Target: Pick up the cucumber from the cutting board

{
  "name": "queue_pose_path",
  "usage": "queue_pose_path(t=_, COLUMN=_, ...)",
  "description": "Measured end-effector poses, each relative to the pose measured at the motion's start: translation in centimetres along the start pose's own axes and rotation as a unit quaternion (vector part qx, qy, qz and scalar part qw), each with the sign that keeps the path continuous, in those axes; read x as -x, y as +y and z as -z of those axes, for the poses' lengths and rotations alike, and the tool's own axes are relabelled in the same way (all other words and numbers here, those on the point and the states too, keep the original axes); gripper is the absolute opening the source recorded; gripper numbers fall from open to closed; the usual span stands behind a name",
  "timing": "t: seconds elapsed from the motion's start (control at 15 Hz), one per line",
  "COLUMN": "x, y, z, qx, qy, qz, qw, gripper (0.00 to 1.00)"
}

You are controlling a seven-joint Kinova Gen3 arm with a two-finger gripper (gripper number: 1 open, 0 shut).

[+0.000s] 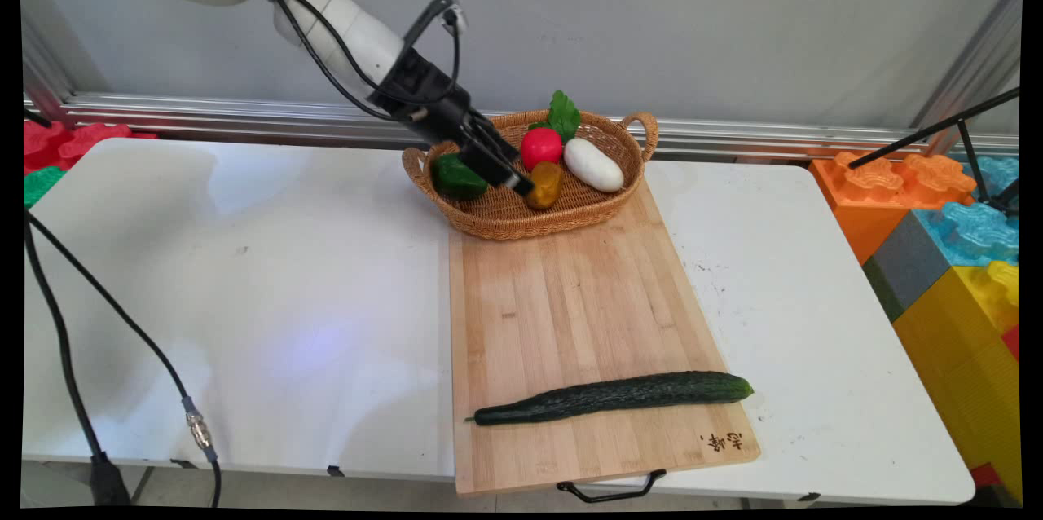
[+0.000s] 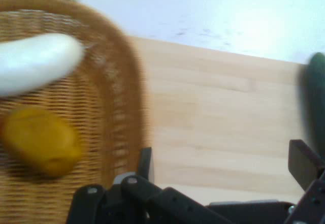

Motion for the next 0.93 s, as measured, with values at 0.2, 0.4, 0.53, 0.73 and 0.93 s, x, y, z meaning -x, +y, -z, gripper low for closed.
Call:
queue_pose_path(t=0.2, x=-1.1, y=3.8, z=-1.4, qx=0.037, qy=-0.008, qz=0.027, qw=0.9989, gripper=1.0)
queue_pose_path(t=0.4, x=-1.7, y=7.2, z=-3.2, qx=0.058, qy=-0.023, qz=0.049, qw=0.9968, gripper=1.0)
queue_pose_path(t=0.53, x=-1.9, y=9.7, z=-4.8, qx=0.071, qy=-0.041, qz=0.06, qw=0.9948, gripper=1.0)
queue_pose_path(t=0.73, x=-1.6, y=13.1, z=-7.4, qx=0.085, qy=-0.067, qz=0.06, qw=0.9922, gripper=1.0)
queue_pose_path(t=0.93, x=-1.0, y=15.2, z=-10.4, qx=0.088, qy=-0.086, qz=0.051, qw=0.9912, gripper=1.0)
